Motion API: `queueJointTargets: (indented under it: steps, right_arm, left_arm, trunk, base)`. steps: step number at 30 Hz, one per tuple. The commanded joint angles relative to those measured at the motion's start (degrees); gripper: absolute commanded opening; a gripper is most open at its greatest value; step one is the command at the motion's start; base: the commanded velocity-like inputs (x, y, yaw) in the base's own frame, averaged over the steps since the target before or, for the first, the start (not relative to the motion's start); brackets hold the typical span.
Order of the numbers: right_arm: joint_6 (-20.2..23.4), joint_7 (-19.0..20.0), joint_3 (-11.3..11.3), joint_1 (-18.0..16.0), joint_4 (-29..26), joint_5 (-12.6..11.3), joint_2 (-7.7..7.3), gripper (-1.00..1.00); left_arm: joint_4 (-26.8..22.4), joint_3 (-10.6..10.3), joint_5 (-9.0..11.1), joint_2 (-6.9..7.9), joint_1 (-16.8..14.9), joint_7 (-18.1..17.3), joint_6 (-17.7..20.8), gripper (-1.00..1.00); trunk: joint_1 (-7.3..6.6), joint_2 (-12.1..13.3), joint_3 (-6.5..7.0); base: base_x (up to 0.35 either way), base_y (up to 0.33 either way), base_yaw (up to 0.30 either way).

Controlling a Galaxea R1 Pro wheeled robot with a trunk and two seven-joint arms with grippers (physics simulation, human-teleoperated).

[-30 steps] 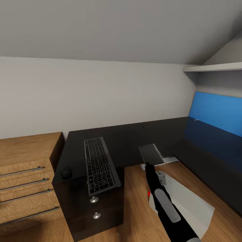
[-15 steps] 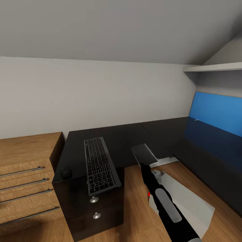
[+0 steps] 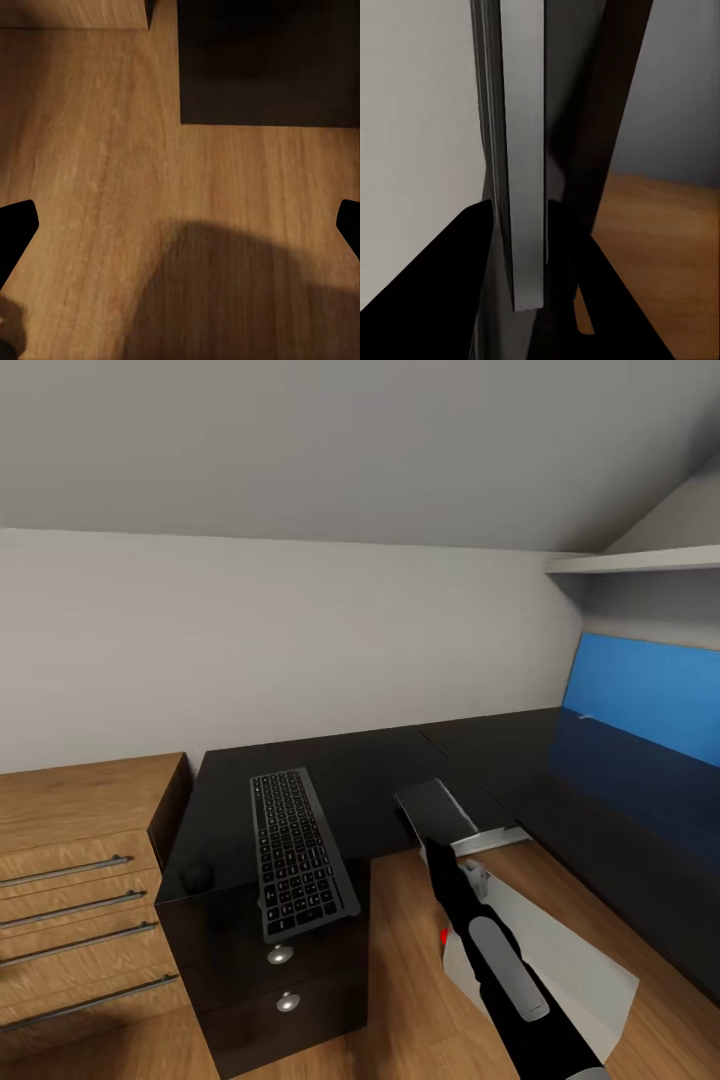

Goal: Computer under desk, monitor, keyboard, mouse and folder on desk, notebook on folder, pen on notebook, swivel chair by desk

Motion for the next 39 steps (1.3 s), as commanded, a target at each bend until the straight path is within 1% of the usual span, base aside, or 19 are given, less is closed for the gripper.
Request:
queueJointTargets:
  steps: [1,13,25,31,32,33,34,35,36,39]
  right_arm:
    - [-0.4,-0.2,0.2,0.0,-0.1,-0.6,-0.07,-1.00]
    - [-0.4,-0.3,0.2,0.0,0.0,-0.8,-0.14,-1.00]
    - [-0.2,-0.4,0.2,0.0,0.6,-1.0,-0.13,-1.00]
    - [0.7,-0.5,0.2,0.0,0.8,-2.7,-0.20,-1.00]
    - [1.1,-0.5,0.2,0.0,0.8,-5.4,-0.22,-1.00]
    - [1.6,-0.5,0.2,0.0,0.8,-6.3,-0.24,-1.00]
    - [2.8,-0.5,0.2,0.0,0.8,-8.2,-0.29,-1.00]
    - [5.8,-0.5,0.2,0.0,0.9,-11.2,-0.44,-1.00]
    - [7.0,-0.5,0.2,0.0,0.9,-12.2,-0.52,-1.00]
    - [8.7,-0.5,0.2,0.0,0.9,-13.5,-0.67,-1.00]
  left_arm:
    - [-0.1,-0.3,0.6,0.07,0.0,0.3,-0.4,1.00]
    - [-0.1,-0.3,0.6,0.09,0.0,0.3,-0.6,1.00]
    - [-0.1,-0.3,0.6,0.10,0.0,0.3,-0.6,1.00]
    - [-0.1,-0.3,0.6,0.10,0.0,0.3,-0.6,1.00]
    - [-0.1,-0.3,0.6,0.10,0.0,0.3,-0.6,1.00]
    - [-0.1,-0.3,0.6,0.10,0.0,0.3,-0.6,1.00]
    - [-0.1,-0.2,0.6,0.10,0.0,0.3,-0.6,1.00]
    - [-0.1,-0.2,0.6,0.10,0.0,0.3,-0.6,1.00]
    - [-0.1,-0.2,0.6,0.10,0.0,0.3,-0.5,1.00]
    - [-0.1,-0.2,0.6,0.10,0.0,0.3,-0.5,1.00]
  trunk:
    - [0.00,0.0,-0.05]
    - [-2.64,4.8,2.11]
    - [-2.64,4.8,2.11]
    - [-2.64,4.8,2.11]
    - [-2.64,4.8,2.11]
    - [-2.64,4.8,2.11]
    - [-2.64,4.8,2.11]
    - [-2.64,4.8,2.11]
    - [-2.64,4.8,2.11]
    - [-2.64,4.8,2.11]
  base:
    - [0.000,0.000,0.000]
    - [0.000,0.000,0.000]
    - [0.000,0.000,0.000]
    - [0.000,0.000,0.000]
    - [0.000,0.000,0.000]
    - [0.000,0.000,0.000]
    - [0.000,0.000,0.000]
    - [0.000,0.000,0.000]
    - [0.000,0.000,0.000]
    - [0.000,0.000,0.000]
